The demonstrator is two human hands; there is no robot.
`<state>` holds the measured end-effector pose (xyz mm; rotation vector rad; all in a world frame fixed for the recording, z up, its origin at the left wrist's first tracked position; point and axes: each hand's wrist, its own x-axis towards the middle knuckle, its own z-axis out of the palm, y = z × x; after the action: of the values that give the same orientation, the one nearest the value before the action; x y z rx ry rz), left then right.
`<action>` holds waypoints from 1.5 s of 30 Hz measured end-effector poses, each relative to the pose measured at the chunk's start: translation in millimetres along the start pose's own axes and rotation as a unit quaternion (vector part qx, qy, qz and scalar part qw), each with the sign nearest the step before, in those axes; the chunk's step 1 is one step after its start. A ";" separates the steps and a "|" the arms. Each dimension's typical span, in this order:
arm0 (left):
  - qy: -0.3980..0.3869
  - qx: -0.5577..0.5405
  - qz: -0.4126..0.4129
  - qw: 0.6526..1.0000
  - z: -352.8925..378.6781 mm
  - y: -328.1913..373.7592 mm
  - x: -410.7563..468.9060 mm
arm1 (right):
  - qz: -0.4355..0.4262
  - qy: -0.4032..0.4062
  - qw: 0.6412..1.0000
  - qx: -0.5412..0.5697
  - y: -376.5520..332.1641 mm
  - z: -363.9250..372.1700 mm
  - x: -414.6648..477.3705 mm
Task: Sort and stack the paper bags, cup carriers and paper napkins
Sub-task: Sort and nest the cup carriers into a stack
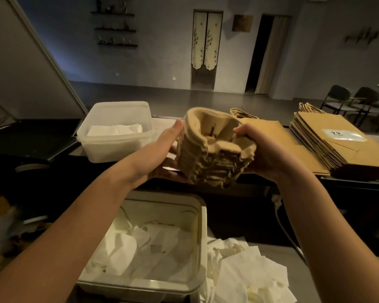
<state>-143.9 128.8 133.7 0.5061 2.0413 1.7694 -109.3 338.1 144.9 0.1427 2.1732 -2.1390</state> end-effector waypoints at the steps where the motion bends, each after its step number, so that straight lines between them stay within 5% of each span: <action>1: 0.015 -0.025 0.017 0.999 0.3 2.4 3.9 | -0.004 0.009 1.000 0.014 -4.4 -1.3 1.8; 5: 0.121 -0.066 0.037 0.990 3.8 4.0 29.5 | -0.038 0.032 0.998 0.044 -24.9 -8.8 13.5; 7: 0.168 0.040 0.048 0.984 4.7 -4.8 39.2 | -0.047 0.045 0.996 0.063 -34.8 -10.9 19.6; 10: 0.124 0.242 0.106 0.956 9.8 -18.9 47.9 | -0.048 0.050 0.995 0.074 -45.7 -11.5 27.2; 14: 0.082 0.486 0.069 0.868 23.9 -17.6 67.0 | -0.045 0.074 0.992 0.091 -51.7 -6.0 34.6; 19: 0.083 0.650 0.078 0.752 21.2 -27.3 85.6 | -0.034 0.086 0.990 0.105 -49.1 -3.7 39.5; 24: 0.172 0.557 0.080 0.809 0.8 -22.6 83.8 | -0.032 0.103 0.988 0.108 -45.1 -6.0 42.2; 29: 0.217 0.628 0.030 0.747 3.6 -14.1 74.7 | -0.038 0.110 0.989 0.096 -45.8 -8.5 46.6; 34: 0.155 0.608 0.110 0.771 18.5 -23.0 71.6 | -0.035 0.113 0.988 0.100 -45.5 -10.1 47.9; 45: 0.150 0.515 0.124 0.835 -1.7 -35.0 77.0 | -0.033 0.085 0.994 0.056 -44.6 -9.6 60.2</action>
<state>-211.5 161.7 94.9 0.8387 3.1964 0.6927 -174.7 347.3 181.6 0.2749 2.1729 -2.3684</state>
